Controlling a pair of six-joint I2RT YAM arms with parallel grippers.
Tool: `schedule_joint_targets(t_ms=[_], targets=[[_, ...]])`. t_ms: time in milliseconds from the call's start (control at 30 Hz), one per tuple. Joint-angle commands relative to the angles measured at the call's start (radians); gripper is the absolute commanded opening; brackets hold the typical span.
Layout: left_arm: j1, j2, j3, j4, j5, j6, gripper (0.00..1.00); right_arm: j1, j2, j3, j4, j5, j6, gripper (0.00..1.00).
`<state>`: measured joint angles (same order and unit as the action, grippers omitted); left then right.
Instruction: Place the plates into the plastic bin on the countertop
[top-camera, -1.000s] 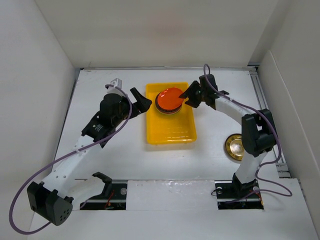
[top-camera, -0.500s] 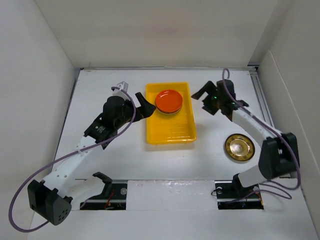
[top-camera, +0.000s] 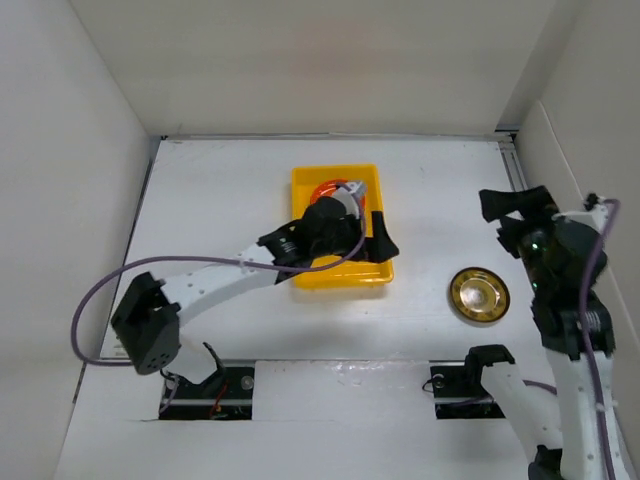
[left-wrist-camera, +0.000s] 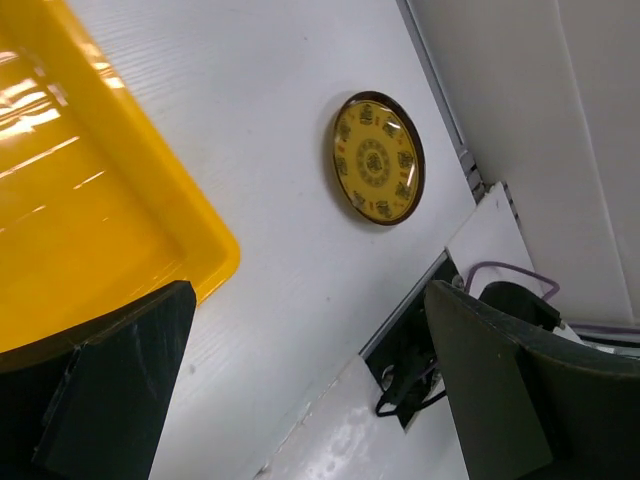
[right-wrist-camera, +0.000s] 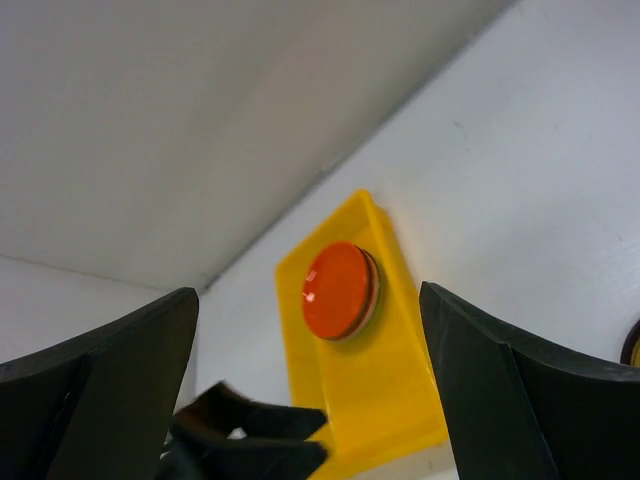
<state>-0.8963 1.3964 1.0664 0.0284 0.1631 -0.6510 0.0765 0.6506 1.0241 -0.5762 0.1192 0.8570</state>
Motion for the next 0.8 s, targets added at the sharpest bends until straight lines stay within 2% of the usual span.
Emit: schedule_joint_targets(t_ms=[0, 133, 300, 433, 600, 700, 767], targets=[[-0.039, 0.11, 0.116, 0.102, 0.035, 0.011, 1.0, 0.009, -0.112, 0.132, -0.146, 0.083, -0.029, 0.98], [-0.108, 0.353, 0.364, 0.113, 0.105, 0.031, 1.0, 0.009, -0.18, 0.244, -0.231, 0.097, -0.039, 0.98], [-0.171, 0.643, 0.559, 0.156, 0.156, 0.033, 1.0, 0.019, -0.262, 0.266, -0.241, 0.03, -0.061, 0.98], [-0.185, 0.809, 0.72, 0.127, 0.199, 0.011, 1.0, 0.028, -0.263, 0.289, -0.267, -0.047, -0.07, 0.98], [-0.185, 0.949, 0.877, 0.074, 0.228, 0.011, 1.0, 0.028, -0.272, 0.289, -0.267, -0.113, -0.07, 0.98], [-0.185, 1.015, 0.9, 0.053, 0.24, 0.001, 1.0, 0.037, -0.281, 0.289, -0.267, -0.113, -0.07, 0.98], [-0.185, 1.053, 0.929, 0.035, 0.231, -0.009, 0.96, 0.046, -0.281, 0.289, -0.267, -0.113, -0.07, 0.98]])
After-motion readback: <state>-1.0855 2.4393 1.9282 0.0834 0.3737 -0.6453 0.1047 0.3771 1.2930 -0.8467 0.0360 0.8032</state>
